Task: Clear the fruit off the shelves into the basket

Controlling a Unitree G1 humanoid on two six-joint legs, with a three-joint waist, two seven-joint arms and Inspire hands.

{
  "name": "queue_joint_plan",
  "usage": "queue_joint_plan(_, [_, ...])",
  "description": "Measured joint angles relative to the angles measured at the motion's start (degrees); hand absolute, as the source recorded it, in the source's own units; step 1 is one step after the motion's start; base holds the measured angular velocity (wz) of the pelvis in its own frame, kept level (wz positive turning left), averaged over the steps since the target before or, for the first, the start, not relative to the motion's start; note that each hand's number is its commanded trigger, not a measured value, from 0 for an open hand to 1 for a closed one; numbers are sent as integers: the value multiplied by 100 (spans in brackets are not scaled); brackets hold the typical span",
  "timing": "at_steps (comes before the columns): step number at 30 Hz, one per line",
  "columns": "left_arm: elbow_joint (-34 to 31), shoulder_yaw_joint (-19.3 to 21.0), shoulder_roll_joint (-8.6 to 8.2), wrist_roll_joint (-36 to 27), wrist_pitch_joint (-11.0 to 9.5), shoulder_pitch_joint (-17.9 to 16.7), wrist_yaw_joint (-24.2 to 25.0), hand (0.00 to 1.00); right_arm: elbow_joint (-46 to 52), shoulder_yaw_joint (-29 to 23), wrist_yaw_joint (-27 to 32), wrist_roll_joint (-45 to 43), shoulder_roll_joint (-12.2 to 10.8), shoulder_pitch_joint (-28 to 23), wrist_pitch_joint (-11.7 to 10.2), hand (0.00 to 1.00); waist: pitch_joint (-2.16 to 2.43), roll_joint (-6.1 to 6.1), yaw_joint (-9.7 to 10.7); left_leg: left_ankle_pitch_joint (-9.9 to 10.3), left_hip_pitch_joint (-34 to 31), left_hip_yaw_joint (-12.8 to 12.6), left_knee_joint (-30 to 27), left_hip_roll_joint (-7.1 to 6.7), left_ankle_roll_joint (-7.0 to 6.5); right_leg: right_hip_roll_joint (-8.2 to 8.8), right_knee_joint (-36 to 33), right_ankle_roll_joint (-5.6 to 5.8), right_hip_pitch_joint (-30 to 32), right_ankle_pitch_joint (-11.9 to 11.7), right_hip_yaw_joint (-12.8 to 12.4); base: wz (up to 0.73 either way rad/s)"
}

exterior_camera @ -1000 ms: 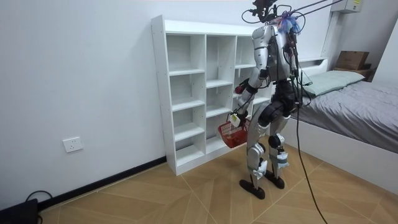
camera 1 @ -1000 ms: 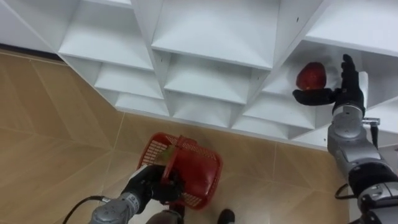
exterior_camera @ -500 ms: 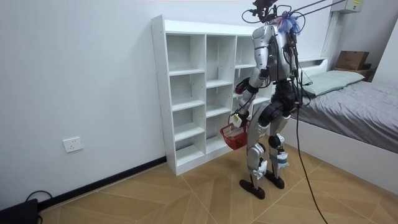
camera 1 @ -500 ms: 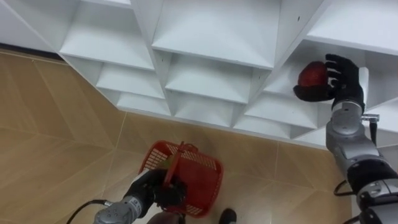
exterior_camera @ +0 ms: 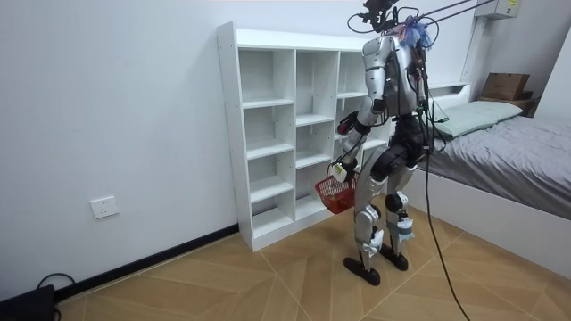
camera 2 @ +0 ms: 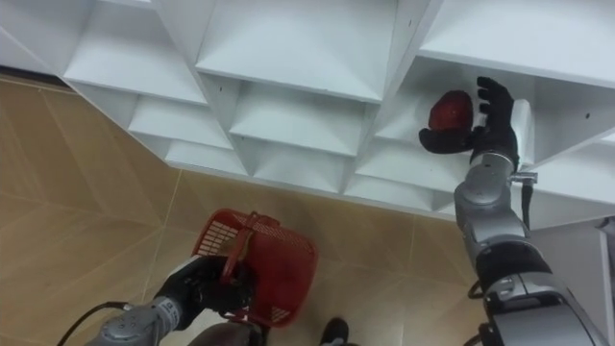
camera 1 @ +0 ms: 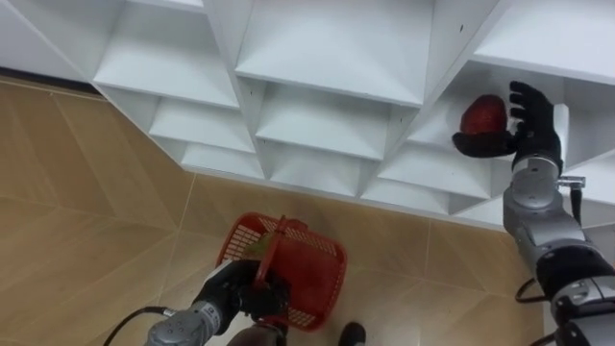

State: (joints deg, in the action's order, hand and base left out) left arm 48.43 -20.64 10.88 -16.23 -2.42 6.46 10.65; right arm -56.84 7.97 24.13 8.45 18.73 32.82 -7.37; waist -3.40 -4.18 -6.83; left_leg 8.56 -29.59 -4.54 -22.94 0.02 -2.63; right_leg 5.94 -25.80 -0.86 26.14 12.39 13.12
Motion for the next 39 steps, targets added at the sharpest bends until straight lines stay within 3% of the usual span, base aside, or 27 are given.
queue_joint_plan(25, [50, 8, 19, -112, 0, 9, 2, 100, -5, 219, -122, -70, -12, -22, 5, 100, 15, 37, 3, -9, -31, 52, -64, 7, 3, -5, 10, -8, -34, -5, 85, 1])
queue_joint_plan(39, [138, 70, 13, -311, -32, 44, -6, 100, 380, 598, -794, -593, -47, -523, 17, 100, 17, 93, 27, -28, 651, 84, 152, 6, 35, -53, 299, -14, -770, -8, 137, 1])
